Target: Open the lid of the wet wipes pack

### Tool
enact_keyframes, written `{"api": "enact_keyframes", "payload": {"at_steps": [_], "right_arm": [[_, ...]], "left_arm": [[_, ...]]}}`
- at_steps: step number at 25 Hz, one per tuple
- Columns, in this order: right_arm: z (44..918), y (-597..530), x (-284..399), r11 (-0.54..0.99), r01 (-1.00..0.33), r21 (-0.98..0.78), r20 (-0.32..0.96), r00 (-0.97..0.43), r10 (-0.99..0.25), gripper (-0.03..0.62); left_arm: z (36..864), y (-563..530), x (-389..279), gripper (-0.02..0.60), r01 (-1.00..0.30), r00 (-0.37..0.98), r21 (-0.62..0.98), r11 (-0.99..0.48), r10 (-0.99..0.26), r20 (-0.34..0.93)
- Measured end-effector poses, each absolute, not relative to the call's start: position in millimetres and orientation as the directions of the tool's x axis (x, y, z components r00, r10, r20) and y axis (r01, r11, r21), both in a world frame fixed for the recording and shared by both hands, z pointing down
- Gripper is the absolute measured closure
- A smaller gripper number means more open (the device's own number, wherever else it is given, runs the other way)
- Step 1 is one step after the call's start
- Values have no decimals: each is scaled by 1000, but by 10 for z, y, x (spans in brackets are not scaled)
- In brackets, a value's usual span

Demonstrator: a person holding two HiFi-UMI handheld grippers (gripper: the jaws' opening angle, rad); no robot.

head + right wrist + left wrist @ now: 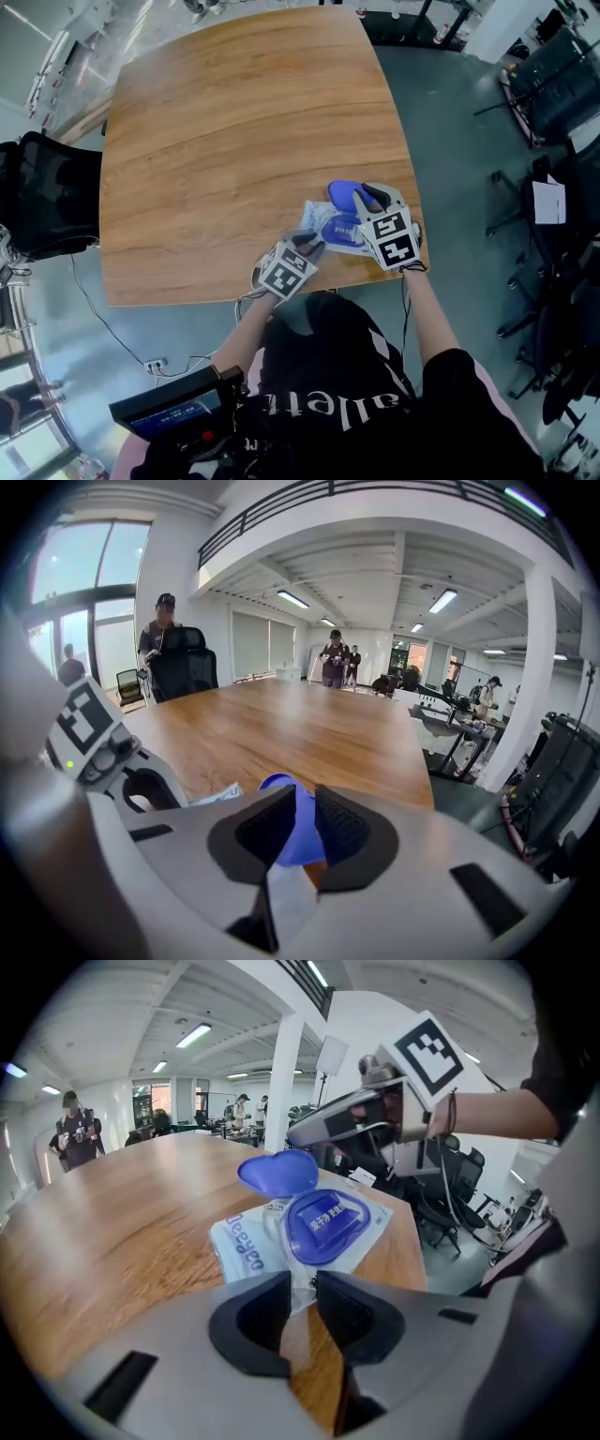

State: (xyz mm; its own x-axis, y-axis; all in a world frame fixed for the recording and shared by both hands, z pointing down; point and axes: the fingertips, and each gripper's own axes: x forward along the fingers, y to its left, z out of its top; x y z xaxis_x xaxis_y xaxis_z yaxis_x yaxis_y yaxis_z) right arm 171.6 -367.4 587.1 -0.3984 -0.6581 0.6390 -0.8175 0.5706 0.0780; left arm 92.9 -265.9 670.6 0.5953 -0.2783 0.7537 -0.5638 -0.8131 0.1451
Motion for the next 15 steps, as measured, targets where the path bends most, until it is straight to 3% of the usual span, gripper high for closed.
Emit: {"api": "enact_keyframes", "payload": {"at_steps": [5, 9, 15], "right_arm": [[5760, -3254, 1854, 502, -865, -14, 615, -403, -677, 545], [5822, -2850, 1888, 449, -889, -87, 618, -401, -676, 545], [5688, -2388, 1849, 340, -914, -223, 575, -405, -711, 546]], "left_arm": [[6636, -2647, 923, 495, -561, 603, 135, -817, -292, 742], [6531, -2553, 890, 564, -584, 614, 136, -800, -326, 719], [5981, -2372, 821, 565, -602, 678, 188, -776, -372, 634]]}}
